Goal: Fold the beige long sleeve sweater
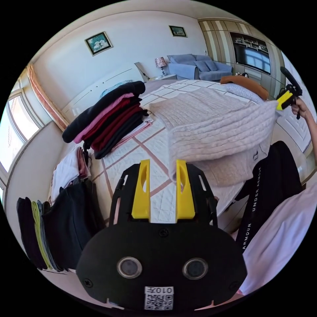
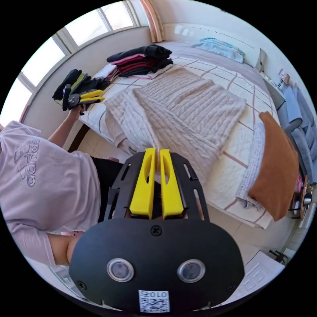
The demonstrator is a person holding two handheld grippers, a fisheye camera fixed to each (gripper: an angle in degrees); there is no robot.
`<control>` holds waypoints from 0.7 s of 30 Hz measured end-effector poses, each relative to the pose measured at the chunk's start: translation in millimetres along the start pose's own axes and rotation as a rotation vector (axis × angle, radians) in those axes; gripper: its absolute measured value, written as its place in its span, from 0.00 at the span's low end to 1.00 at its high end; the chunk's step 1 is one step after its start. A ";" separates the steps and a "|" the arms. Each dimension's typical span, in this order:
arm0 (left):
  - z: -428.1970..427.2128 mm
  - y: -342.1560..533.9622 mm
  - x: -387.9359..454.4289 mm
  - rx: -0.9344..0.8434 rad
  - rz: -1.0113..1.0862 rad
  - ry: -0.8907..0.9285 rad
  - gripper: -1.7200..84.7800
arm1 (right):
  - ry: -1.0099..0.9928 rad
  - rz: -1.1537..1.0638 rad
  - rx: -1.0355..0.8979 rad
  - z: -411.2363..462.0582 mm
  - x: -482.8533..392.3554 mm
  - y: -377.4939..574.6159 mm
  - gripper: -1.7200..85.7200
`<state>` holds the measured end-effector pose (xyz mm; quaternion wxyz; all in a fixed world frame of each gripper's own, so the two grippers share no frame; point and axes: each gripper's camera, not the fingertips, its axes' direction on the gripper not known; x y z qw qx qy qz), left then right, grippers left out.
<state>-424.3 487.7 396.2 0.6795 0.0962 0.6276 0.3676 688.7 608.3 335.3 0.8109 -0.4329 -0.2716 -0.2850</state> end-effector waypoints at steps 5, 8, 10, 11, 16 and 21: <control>29.8 -4.4 24.4 -0.035 0.088 0.079 0.15 | -0.146 0.150 -0.071 21.5 73.4 -8.0 0.07; 48.4 -2.7 37.7 -0.063 0.115 0.076 0.14 | -0.217 0.162 -0.130 41.9 86.0 -19.7 0.07; 58.6 -1.7 36.1 -0.081 0.114 0.084 0.14 | -0.230 0.135 -0.111 35.5 84.8 -27.5 0.07; 59.1 -1.6 33.8 -0.078 0.110 0.090 0.14 | -0.227 0.119 -0.080 24.6 83.6 -31.3 0.07; 73.8 0.4 6.3 -0.115 0.085 0.176 0.14 | -0.076 0.238 -0.140 16.6 111.5 -44.9 0.09; 79.9 -2.7 -11.1 -0.141 0.067 0.177 0.15 | -0.016 0.358 -0.098 34.5 135.4 -36.2 0.13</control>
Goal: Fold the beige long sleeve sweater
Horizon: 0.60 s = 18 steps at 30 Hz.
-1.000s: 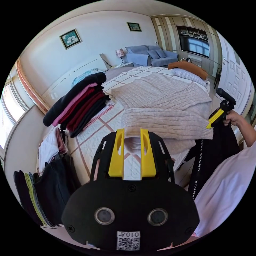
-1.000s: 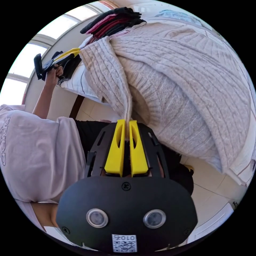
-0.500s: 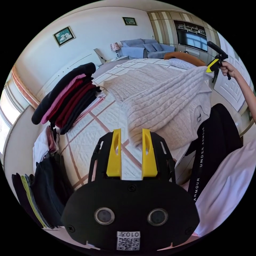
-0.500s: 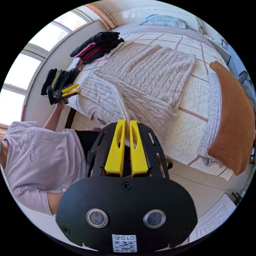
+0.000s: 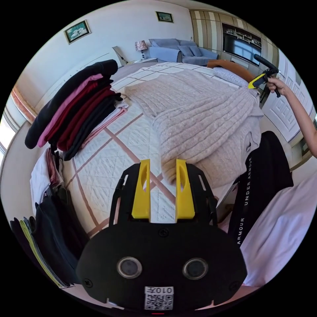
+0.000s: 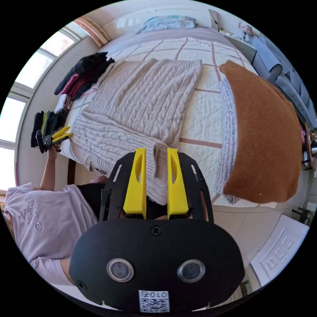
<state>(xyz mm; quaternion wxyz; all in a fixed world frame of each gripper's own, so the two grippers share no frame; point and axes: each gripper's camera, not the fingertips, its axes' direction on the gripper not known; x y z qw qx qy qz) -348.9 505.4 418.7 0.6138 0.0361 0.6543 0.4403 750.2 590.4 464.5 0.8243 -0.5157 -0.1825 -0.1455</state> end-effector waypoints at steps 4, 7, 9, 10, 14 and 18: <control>-30.4 5.4 -20.6 0.106 -0.084 0.025 0.15 | -0.072 0.027 0.164 7.0 -4.5 34.6 0.14; -34.5 -1.9 -17.8 0.123 -0.039 -0.009 0.15 | -0.016 0.065 0.113 43.7 -15.4 44.1 0.14; -27.0 -11.3 -12.5 0.091 0.001 -0.021 0.15 | 0.001 0.080 0.148 58.2 -23.3 47.0 0.12; -26.3 -17.0 -8.3 0.086 0.017 -0.034 0.15 | 0.041 0.093 0.163 63.7 -29.0 48.1 0.11; -37.3 -21.5 1.5 0.157 0.032 -0.075 0.15 | 0.186 0.094 0.176 52.1 -51.4 51.4 0.07; -25.7 -11.4 2.4 0.112 0.056 -0.026 0.15 | 0.157 0.090 0.187 47.3 -46.7 52.7 0.07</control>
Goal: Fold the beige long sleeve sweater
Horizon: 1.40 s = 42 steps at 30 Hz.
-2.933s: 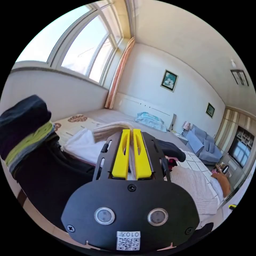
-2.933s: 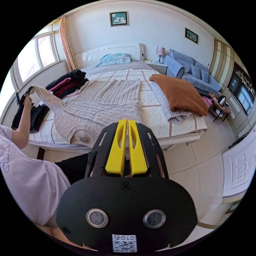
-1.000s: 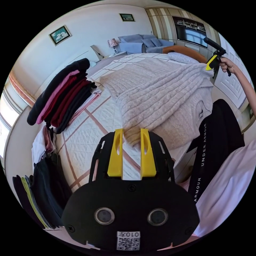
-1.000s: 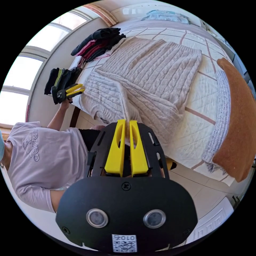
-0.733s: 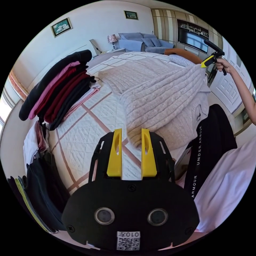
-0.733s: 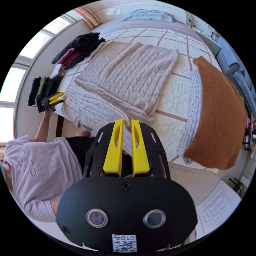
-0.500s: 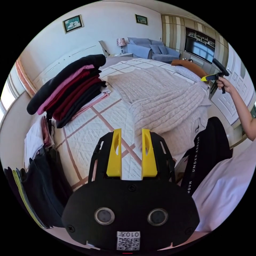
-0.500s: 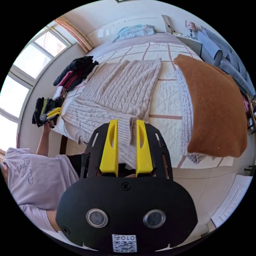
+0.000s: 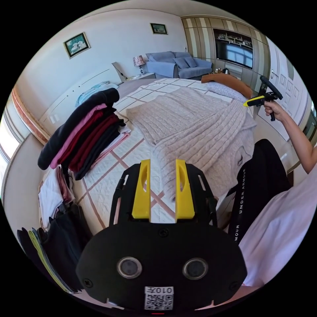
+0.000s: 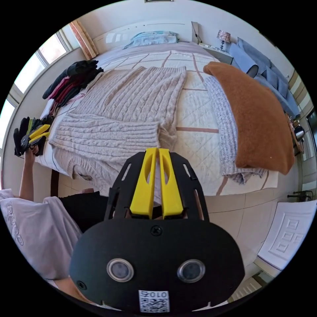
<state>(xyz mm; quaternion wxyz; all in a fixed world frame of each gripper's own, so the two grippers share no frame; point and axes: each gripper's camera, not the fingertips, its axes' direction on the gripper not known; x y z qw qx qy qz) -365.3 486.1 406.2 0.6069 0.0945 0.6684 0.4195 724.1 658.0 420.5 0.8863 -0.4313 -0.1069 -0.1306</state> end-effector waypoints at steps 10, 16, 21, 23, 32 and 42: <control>2.4 39.8 91.2 0.046 0.460 -0.053 0.15 | 0.011 -0.254 0.048 9.0 -57.4 71.5 0.11; 34.9 42.8 142.1 -0.023 0.727 -0.012 0.15 | -0.027 -0.529 -0.107 60.7 -114.2 118.8 0.11; 45.9 30.3 160.6 -0.041 0.825 -0.059 0.15 | -0.016 -0.591 -0.079 68.9 -132.1 119.2 0.11; 48.3 27.5 159.7 -0.038 0.828 -0.066 0.14 | 0.014 -0.637 -0.087 75.1 -142.2 117.2 0.11; 45.3 3.3 143.9 -0.027 0.757 -0.012 0.07 | 0.030 -0.676 -0.151 93.3 -150.8 110.5 0.08; 16.8 -74.7 72.1 -0.112 0.610 0.307 0.04 | -0.041 -0.614 -0.031 14.1 -124.1 106.5 0.06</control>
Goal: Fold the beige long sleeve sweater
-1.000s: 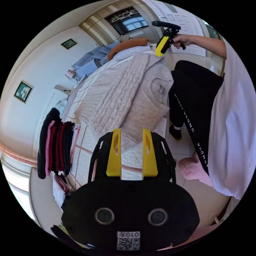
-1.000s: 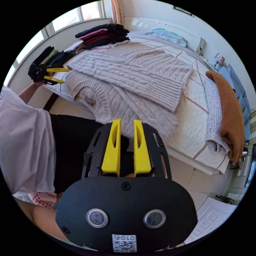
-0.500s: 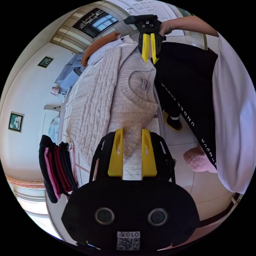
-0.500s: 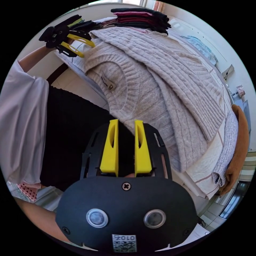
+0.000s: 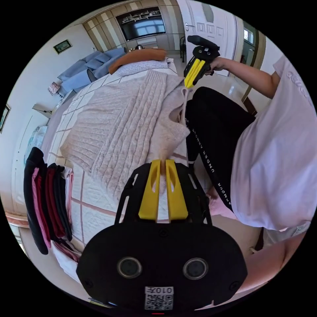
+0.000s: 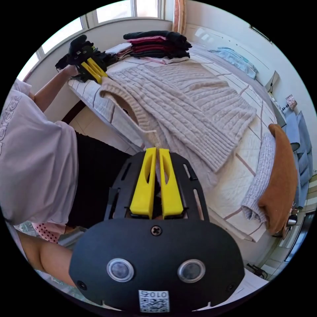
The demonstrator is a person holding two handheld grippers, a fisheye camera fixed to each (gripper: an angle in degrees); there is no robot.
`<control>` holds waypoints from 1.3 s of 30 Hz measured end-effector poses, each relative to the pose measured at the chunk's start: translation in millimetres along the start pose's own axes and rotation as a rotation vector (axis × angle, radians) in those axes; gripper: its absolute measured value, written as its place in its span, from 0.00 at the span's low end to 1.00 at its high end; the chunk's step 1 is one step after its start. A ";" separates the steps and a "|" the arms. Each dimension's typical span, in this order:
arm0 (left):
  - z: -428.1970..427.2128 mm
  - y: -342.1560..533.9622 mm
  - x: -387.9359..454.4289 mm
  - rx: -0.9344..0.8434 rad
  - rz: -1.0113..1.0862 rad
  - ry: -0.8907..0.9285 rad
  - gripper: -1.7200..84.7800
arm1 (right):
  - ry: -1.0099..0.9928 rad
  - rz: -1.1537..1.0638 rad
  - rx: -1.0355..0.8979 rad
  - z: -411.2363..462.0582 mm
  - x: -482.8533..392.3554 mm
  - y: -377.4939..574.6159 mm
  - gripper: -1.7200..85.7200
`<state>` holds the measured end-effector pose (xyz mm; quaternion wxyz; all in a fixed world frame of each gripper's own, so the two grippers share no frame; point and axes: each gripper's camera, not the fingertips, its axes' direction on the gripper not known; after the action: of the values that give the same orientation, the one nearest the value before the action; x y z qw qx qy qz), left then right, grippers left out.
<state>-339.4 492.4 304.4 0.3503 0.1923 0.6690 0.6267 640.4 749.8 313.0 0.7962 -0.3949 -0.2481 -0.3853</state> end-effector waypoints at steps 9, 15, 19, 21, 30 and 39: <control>2.4 -39.0 -149.6 0.020 -0.289 0.316 0.07 | 0.111 0.167 0.033 -12.2 89.1 -55.7 0.05; 27.8 -49.1 -117.6 -0.097 -0.248 0.243 0.11 | 0.096 0.170 -0.032 40.0 82.4 -57.7 0.04; 16.2 -56.1 -88.7 -0.092 -0.254 0.112 0.14 | 0.092 0.198 0.026 45.2 73.2 -46.7 0.05; 2.3 -66.0 -75.3 -0.140 -0.264 0.027 0.15 | 0.097 0.202 0.036 45.9 68.7 -43.4 0.05; 24.2 -86.4 -25.3 -0.202 -0.145 -0.267 0.09 | 0.185 0.263 0.133 23.0 34.1 -24.1 0.06; -29.7 -72.3 -59.6 -0.050 -0.157 -0.067 0.06 | 0.232 0.058 0.162 35.7 -94.2 53.6 0.14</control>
<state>-306.8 419.9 246.7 0.4250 0.1515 0.6542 0.6070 625.9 839.4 243.8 0.8598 -0.2892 -0.1732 -0.3836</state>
